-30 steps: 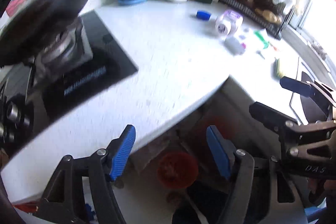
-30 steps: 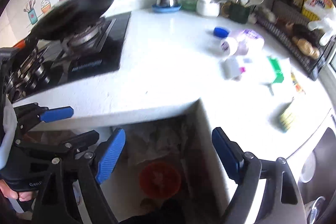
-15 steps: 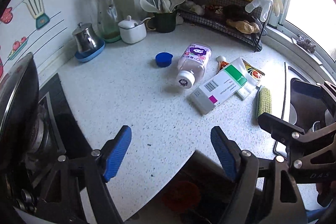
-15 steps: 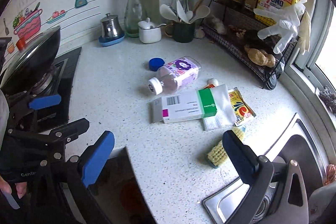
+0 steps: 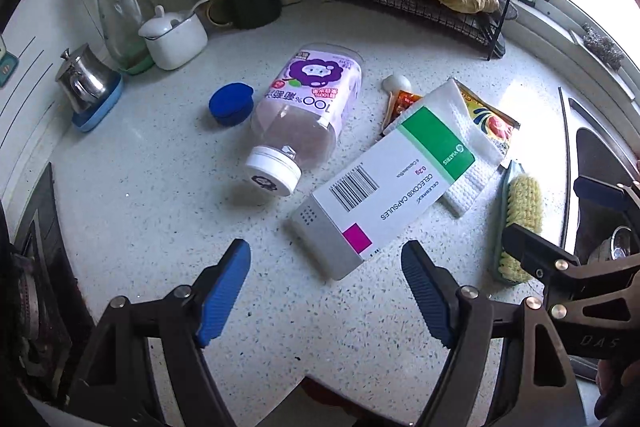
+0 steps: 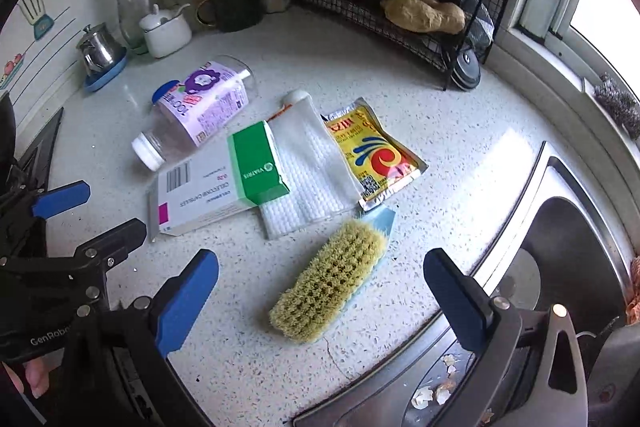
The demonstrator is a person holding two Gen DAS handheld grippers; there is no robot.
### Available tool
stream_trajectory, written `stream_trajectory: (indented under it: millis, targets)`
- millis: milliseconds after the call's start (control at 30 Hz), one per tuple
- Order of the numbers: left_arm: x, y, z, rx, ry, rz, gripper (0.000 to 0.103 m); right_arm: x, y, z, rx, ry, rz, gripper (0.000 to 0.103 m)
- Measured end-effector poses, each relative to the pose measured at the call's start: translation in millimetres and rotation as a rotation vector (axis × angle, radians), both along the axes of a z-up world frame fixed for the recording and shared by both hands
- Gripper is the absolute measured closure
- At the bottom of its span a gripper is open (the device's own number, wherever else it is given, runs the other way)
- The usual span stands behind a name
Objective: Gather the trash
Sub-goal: 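Raise both tools back over the counter toward the remaining items, then grasp the yellow scrub brush with the right gripper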
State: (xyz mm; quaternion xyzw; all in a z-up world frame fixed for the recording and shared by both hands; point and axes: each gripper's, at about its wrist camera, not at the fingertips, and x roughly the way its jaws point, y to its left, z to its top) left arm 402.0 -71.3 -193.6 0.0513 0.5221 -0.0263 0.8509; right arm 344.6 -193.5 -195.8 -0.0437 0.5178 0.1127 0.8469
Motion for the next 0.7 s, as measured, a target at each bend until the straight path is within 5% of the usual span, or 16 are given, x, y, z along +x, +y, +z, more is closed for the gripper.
stream_trajectory:
  millis: [133, 400, 700]
  targets:
    - [9.8, -2.4, -14.1, 0.017, 0.032, 0.002, 0.027, 11.8, -4.0, -21.7, 0.021, 0.071, -0.024, 0.004]
    - [14.3, -4.2, -18.1, 0.014, 0.049, -0.027, 0.027, 14.2, 0.4, -29.3, -0.029, 0.108, -0.014, 0.053]
    - [23.5, -15.3, -3.4, -0.019, 0.072, -0.165, 0.027, 4.0, -16.2, 0.8, 0.001, 0.070, 0.008, 0.070]
